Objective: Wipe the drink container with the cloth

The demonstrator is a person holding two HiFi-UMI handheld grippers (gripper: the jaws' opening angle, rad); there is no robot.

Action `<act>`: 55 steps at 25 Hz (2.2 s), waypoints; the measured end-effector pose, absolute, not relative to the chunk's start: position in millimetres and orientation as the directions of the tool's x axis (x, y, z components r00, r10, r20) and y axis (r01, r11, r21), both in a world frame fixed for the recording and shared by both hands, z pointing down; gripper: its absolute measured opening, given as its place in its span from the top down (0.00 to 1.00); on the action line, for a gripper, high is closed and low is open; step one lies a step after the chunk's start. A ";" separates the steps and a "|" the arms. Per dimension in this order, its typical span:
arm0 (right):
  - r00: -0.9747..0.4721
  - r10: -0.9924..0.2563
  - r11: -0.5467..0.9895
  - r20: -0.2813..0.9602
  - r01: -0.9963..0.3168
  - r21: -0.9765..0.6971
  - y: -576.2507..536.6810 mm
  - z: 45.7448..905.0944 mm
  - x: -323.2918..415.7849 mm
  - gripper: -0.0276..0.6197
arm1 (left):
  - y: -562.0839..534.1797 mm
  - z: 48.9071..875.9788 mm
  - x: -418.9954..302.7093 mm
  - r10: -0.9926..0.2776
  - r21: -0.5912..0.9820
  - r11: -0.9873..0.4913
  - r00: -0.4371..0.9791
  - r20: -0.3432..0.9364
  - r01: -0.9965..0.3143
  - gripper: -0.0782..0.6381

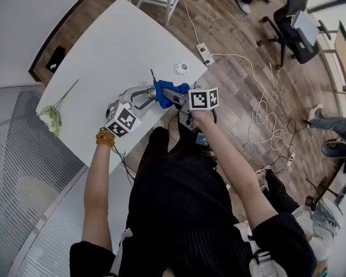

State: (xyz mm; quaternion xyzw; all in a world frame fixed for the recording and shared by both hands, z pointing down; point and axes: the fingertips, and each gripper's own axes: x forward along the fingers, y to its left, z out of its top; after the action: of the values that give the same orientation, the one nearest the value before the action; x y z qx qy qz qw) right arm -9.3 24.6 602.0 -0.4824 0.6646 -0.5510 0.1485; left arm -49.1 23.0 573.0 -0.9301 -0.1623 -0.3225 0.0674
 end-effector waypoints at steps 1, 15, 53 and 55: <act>-0.489 -0.799 -0.078 0.351 -0.494 -0.866 24.9 604.6 -8.7 0.83 | 24.2 573.3 -48.6 0.265 -0.020 -0.934 0.731 0.629 0.356 0.69; -0.446 -0.791 -0.150 0.419 -0.522 -0.840 26.1 623.4 -10.1 0.83 | 22.5 577.8 -47.5 0.217 0.007 -0.959 0.722 0.657 0.282 0.68; -0.368 -0.557 -0.407 0.744 -0.661 -0.631 43.4 719.7 -5.4 0.84 | 17.3 583.0 -45.2 0.068 0.055 -0.998 0.773 0.630 0.043 0.68; -0.376 -0.545 -0.402 0.749 -0.666 -0.628 42.5 719.8 -5.1 0.84 | 16.3 582.8 -46.8 0.059 0.054 -0.998 0.779 0.625 0.032 0.68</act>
State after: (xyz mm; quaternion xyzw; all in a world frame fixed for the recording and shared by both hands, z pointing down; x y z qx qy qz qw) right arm -5.1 42.5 719.8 -0.5563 0.5445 -0.6259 -0.0485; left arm -46.8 16.3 582.8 -0.9428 -0.0240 -0.3318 -0.0203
